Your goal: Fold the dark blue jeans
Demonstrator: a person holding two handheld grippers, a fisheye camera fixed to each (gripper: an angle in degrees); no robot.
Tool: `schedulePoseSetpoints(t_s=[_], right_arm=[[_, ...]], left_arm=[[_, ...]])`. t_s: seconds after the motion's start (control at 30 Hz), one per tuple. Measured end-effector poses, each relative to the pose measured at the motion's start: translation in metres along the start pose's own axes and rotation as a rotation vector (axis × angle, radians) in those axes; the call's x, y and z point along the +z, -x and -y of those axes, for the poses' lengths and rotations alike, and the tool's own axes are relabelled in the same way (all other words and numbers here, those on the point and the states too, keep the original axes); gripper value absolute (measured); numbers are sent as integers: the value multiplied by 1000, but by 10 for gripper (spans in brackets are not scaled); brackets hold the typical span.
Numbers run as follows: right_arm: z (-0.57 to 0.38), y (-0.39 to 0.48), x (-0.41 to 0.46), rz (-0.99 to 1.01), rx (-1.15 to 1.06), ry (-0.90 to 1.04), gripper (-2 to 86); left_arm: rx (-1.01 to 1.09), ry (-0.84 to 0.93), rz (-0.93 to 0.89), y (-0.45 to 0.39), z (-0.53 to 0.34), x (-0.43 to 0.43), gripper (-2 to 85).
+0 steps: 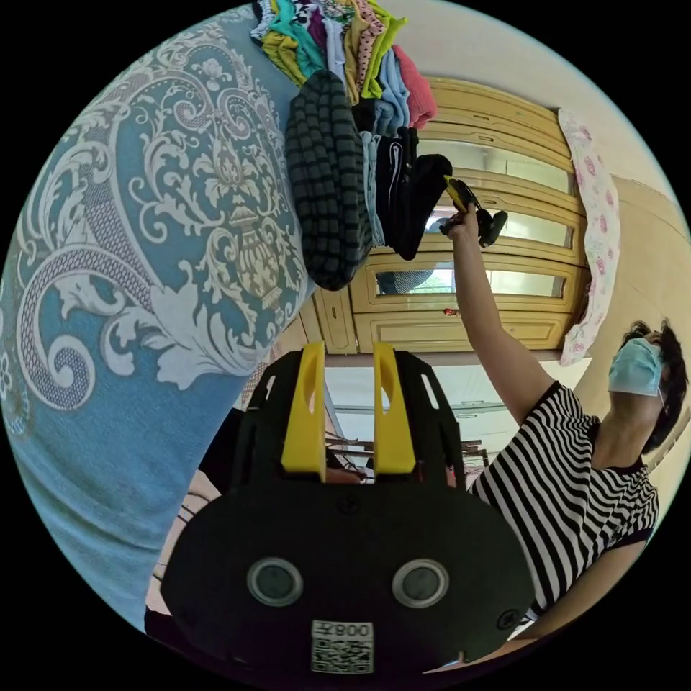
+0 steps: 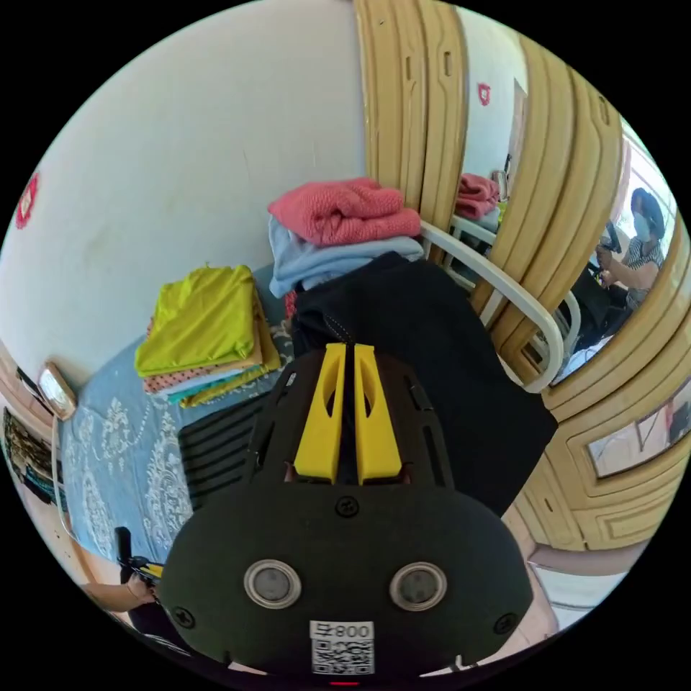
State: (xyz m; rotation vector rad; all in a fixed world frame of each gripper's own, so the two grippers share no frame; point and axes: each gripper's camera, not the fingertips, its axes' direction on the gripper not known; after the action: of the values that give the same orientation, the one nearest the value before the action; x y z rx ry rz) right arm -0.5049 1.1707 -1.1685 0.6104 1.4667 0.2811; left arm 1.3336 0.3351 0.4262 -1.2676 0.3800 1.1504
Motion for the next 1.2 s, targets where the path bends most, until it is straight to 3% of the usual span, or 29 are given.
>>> schedulePoseSetpoints(t_s=[0.17, 0.43, 0.7, 0.97, 1.2], right_arm=[[-10, 10, -121, 206, -12, -189, 18], [-15, 113, -324, 449, -242, -421, 15], [-11, 238, -465, 640, -401, -534, 13], [-13, 359, -540, 824, -465, -462, 13], [-51, 452, -540, 1088, -523, -300, 13]], left_arm=[[65, -21, -23, -28, -22, -5, 102], [234, -116, -19, -106, -67, -27, 115], [416, -371, 90, -196, -162, -101, 126], [474, -643, 272, -248, -290, -175, 167], [488, -823, 689, -292, -421, -215, 181]])
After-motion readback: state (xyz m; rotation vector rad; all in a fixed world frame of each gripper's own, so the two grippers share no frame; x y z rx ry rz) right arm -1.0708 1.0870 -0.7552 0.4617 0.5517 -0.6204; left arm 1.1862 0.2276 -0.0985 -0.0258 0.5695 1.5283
